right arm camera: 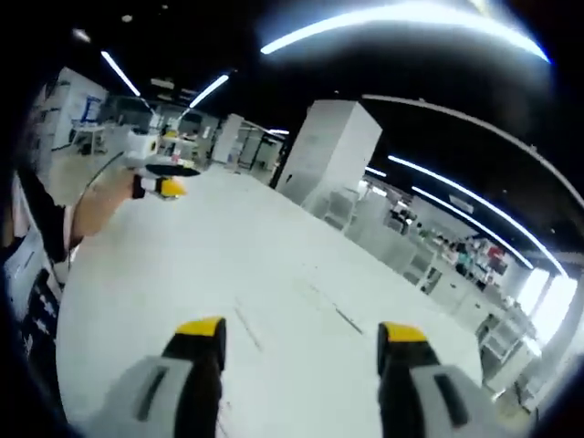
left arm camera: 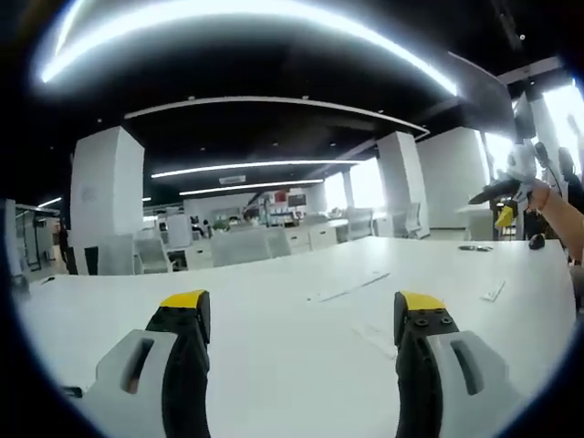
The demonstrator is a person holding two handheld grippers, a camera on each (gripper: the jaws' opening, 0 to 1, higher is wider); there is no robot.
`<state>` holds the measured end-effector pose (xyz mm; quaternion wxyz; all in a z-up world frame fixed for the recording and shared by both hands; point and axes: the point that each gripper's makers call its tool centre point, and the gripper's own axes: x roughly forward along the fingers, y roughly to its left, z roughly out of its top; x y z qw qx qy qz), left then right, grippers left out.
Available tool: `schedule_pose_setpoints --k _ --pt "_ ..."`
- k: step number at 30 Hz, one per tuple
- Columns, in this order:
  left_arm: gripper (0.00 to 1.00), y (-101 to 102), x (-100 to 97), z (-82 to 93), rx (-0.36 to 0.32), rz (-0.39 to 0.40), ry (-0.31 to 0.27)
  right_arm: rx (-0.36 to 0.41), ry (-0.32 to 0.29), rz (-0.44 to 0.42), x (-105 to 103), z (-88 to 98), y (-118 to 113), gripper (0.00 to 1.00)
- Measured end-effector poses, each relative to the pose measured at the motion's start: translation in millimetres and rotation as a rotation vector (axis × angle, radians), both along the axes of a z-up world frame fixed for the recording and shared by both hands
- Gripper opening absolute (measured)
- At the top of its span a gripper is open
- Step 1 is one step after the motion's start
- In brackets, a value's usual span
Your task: Locate the socket holder cover, grip the socket holder cover, clip it into the socket holder slot.
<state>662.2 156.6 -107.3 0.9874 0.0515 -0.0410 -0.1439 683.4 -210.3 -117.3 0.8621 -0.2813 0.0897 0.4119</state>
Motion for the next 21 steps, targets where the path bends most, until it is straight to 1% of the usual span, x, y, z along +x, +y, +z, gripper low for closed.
schedule_pose_setpoints --k 2,5,9,13,16,18,20,21 --pt "0.81 -0.6 -0.4 0.5 -0.002 -0.003 -0.002 -0.039 0.018 0.012 -0.5 -5.1 2.9 0.68" --pt "0.81 -0.8 -0.8 0.6 -0.003 -0.003 -0.004 -0.071 0.039 0.026 0.1 -9.4 6.2 0.68" --pt "0.81 0.4 -0.5 0.1 0.001 0.002 -0.003 -0.107 0.089 0.049 0.5 -16.9 10.4 0.69" --pt "0.81 0.5 -0.2 -0.9 0.004 0.003 0.000 -0.205 0.119 0.086 -2.0 -28.5 12.8 0.69" --pt "0.81 0.9 0.6 -2.0 0.008 0.005 0.003 -0.252 0.145 0.107 -2.9 -34.8 14.6 0.69" --pt "0.81 1.2 0.8 -2.5 0.008 0.006 0.005 -0.269 0.150 0.117 -3.6 -36.7 15.4 0.69" --pt "0.81 1.6 0.9 -2.8 0.009 0.006 0.006 -0.316 0.173 0.138 -5.6 -42.7 15.6 0.68" --pt "0.81 1.9 0.9 -2.8 0.008 0.006 0.006 -0.351 0.188 0.151 -6.9 -47.2 15.2 0.68"
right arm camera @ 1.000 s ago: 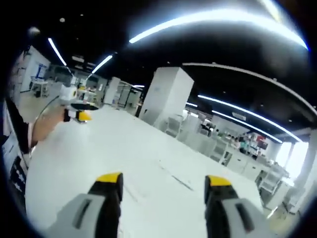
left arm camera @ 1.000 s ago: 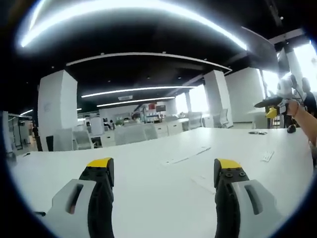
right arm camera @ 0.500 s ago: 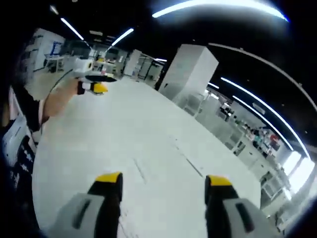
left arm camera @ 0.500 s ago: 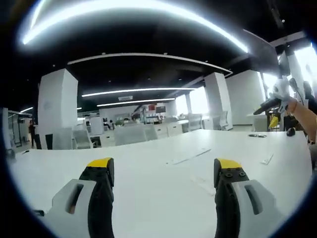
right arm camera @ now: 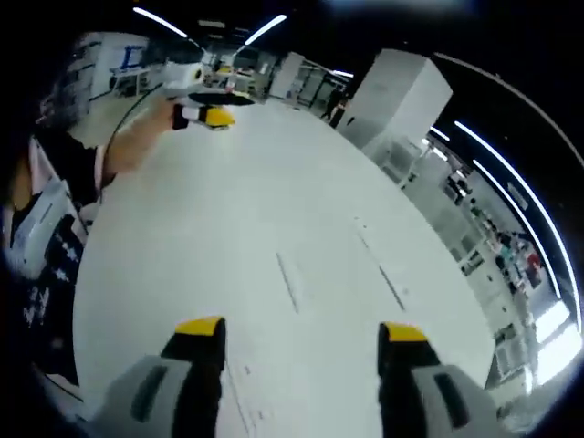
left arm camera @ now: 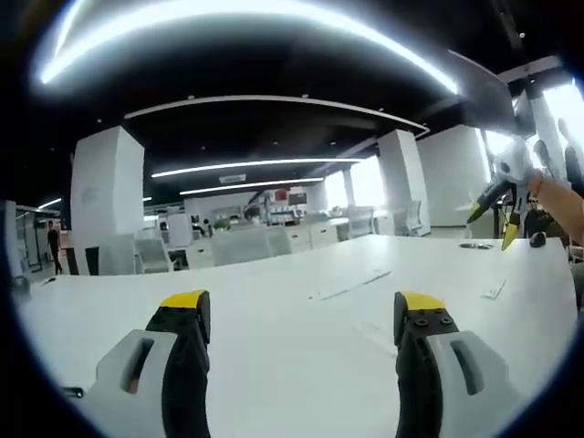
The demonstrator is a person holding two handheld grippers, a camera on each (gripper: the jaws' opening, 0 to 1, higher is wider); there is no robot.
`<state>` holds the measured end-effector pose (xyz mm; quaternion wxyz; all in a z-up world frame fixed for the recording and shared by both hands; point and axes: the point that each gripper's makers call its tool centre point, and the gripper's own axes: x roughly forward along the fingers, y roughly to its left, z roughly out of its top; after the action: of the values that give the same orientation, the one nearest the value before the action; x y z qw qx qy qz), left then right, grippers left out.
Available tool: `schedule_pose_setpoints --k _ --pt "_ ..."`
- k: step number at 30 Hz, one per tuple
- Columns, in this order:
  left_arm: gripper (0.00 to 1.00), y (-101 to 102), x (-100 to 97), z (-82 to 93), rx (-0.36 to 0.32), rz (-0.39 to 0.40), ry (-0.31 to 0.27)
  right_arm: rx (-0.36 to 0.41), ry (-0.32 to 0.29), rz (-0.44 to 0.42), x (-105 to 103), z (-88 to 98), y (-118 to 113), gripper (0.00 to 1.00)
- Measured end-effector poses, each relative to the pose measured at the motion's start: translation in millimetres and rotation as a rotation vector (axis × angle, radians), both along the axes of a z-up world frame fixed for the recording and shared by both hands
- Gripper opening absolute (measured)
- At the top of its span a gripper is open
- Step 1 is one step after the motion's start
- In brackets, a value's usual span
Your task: Locate the socket holder cover, grip the socket holder cover, clip it into the socket holder slot.
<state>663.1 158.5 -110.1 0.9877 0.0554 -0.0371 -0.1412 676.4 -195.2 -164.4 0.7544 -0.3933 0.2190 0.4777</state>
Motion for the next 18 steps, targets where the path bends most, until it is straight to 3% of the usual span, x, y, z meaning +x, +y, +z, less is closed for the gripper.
schedule_pose_setpoints --k 2,18 --pt "0.81 0.4 -0.1 0.3 0.000 0.001 -0.001 -0.035 -0.001 -0.003 1.1 -3.7 -0.3 0.68" --pt "0.81 2.2 1.8 -3.4 0.008 0.010 0.011 -0.295 0.177 0.093 -12.9 -49.6 -16.1 0.67"
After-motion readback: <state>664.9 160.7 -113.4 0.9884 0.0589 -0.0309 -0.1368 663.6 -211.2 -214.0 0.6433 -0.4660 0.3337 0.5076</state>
